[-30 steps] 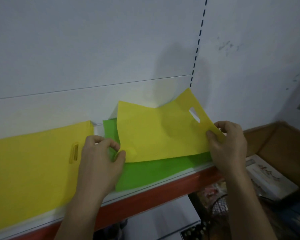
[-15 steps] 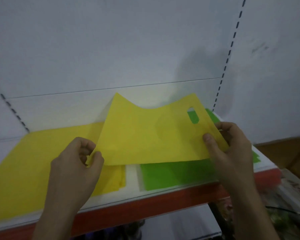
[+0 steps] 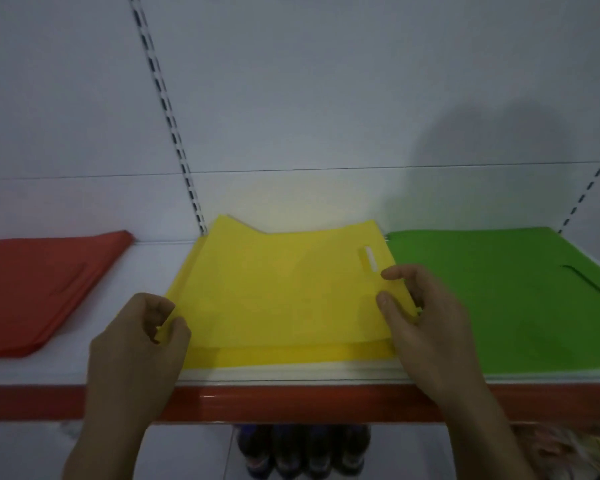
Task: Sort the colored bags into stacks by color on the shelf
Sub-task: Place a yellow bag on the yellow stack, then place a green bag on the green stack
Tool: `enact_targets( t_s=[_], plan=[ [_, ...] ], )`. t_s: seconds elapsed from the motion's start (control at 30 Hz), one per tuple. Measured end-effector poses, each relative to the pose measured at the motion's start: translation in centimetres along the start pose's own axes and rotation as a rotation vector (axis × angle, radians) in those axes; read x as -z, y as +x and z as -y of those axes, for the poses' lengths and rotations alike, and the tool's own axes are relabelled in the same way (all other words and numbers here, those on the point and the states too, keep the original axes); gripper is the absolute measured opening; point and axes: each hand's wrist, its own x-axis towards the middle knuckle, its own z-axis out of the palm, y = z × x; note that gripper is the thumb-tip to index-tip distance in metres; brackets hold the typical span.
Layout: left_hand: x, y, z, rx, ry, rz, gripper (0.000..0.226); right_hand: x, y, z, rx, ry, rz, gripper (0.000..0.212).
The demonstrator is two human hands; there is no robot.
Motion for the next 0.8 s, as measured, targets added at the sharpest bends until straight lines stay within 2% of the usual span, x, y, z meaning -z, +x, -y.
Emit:
enact_targets(
  t_s=[0.17, 0.33, 0.6, 0.7, 0.8],
  plan=[
    [1.2, 1.3, 2.2, -0.004, -0.02, 0.09, 0.019, -2.1, -0.6, 1.4, -0.022, -0.224, 0.028, 0.023],
    [2.6, 2.4, 3.9, -0.107, 0.039, 0.226, 0.04, -2.9, -2.3, 2.9, -0.071, -0.358, -0.055, 0.027],
    [8.5, 3.6, 8.0, -0.262, 0.038, 0.231, 0.037, -8.5, -5.8, 9.4, 0.04, -0.293, -0.07, 0.031],
    [11.8, 3.5, 10.8, -0.286, 0.049, 0.165, 0.041, -11.6, -6.9, 11.9, 0.106, -0.316, -0.1, 0.028],
    [15.6, 3.2, 14.4, -0.239, 0.06, 0.086, 0.034, -15.9, -8.0, 15.3, 0.19, -0.235, -0.03, 0.023]
  ],
)
